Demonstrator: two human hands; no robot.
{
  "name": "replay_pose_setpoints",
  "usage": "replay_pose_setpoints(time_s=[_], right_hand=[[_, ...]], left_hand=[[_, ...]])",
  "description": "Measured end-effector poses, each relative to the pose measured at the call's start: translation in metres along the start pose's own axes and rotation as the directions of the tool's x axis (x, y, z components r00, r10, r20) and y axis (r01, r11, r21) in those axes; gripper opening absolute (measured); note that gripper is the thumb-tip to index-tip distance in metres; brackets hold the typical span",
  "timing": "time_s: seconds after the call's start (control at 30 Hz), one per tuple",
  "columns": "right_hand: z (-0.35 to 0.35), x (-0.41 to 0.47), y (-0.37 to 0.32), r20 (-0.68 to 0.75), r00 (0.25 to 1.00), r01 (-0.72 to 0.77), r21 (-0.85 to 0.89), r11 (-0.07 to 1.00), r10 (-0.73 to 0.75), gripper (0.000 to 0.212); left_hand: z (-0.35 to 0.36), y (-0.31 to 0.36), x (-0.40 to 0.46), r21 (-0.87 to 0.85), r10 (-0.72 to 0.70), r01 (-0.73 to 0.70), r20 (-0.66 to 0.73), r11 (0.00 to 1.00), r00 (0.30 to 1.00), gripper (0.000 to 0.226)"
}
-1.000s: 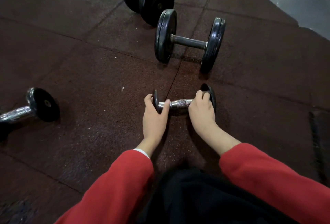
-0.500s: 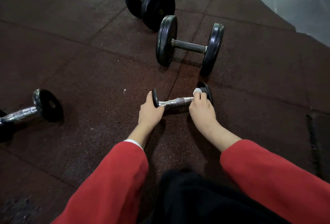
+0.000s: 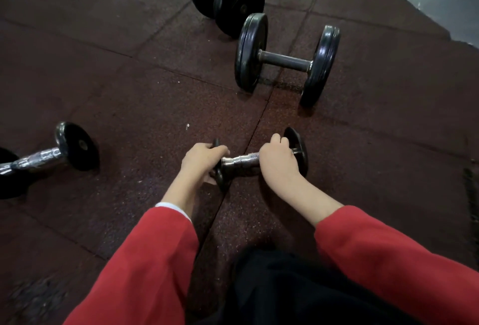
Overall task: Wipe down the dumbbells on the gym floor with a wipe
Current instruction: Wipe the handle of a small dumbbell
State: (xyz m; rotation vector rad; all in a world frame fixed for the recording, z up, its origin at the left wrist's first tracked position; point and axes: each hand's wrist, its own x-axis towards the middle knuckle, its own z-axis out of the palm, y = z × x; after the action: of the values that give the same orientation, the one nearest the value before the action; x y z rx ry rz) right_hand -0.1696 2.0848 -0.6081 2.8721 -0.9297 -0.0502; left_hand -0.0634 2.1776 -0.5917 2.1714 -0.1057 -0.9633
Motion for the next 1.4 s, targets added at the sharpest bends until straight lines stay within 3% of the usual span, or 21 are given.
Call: replay_pose_setpoints(time_s=[0.07,0.13,0.27,0.33,0.4,0.53,0.7,0.77,0.93,1.07,1.17,1.3,1.4], right_hand=[[-0.011,0.011,-0.007,0.104,0.990,0.083,0.144,0.986,-0.098,0.031],[-0.022,0.015,-0.016,0.103,0.979,0.150,0.241,0.959,-0.179,0.029],[-0.002,0.000,-0.031,-0.019,0.946,0.313,0.329,0.891,-0.325,0.031],[0.014,-0.005,-0.028,-0.152,0.948,0.318,0.351,0.881,-0.281,0.034],[0.016,-0.007,-0.026,-0.185,0.950,0.298,0.312,0.902,-0.251,0.043],[0.004,0.001,-0.035,-0.101,0.964,0.266,0.426,0.865,-0.246,0.035],[0.012,0.004,-0.031,-0.130,0.936,0.344,0.524,0.779,-0.326,0.033],[0.015,0.004,-0.028,-0.163,0.936,0.350,0.500,0.792,-0.311,0.031],[0.003,0.019,-0.036,-0.060,0.937,0.338,0.399,0.852,-0.344,0.027],[0.006,0.011,-0.030,-0.072,0.930,0.362,0.358,0.861,-0.361,0.032],[-0.008,0.018,-0.031,0.036,0.929,0.348,0.259,0.901,-0.369,0.028],[-0.036,0.035,-0.039,0.216,0.908,0.301,0.260,0.918,-0.359,0.025],[-0.026,0.027,-0.041,0.144,0.915,0.320,0.315,0.894,-0.378,0.028]], left_hand=[[0.004,-0.004,-0.002,0.094,0.092,-0.080,-0.123,0.992,0.988,0.046],[0.009,-0.008,-0.005,0.114,0.174,-0.157,-0.165,0.981,0.971,0.051],[0.021,-0.010,-0.006,-0.238,0.156,-0.186,-0.139,0.953,0.978,0.057],[0.026,-0.013,-0.006,-0.390,0.127,-0.160,-0.110,0.907,0.986,0.060],[0.029,-0.015,-0.007,-0.446,0.117,-0.149,-0.098,0.883,0.988,0.062],[0.026,-0.015,-0.001,-0.414,0.154,-0.183,-0.103,0.892,0.983,0.060],[0.024,-0.013,0.005,-0.371,0.193,-0.215,-0.096,0.903,0.976,0.056],[0.023,-0.012,0.005,-0.361,0.196,-0.216,-0.092,0.907,0.976,0.058],[0.021,-0.012,0.009,-0.302,0.214,-0.231,-0.089,0.925,0.973,0.057],[0.020,-0.014,0.012,-0.269,0.225,-0.234,-0.066,0.934,0.972,0.059],[0.022,-0.016,0.013,-0.265,0.209,-0.221,-0.074,0.939,0.975,0.061],[0.025,-0.019,0.011,-0.277,0.215,-0.226,-0.069,0.934,0.974,0.061],[0.024,-0.020,0.013,-0.273,0.228,-0.241,-0.077,0.931,0.971,0.060]])
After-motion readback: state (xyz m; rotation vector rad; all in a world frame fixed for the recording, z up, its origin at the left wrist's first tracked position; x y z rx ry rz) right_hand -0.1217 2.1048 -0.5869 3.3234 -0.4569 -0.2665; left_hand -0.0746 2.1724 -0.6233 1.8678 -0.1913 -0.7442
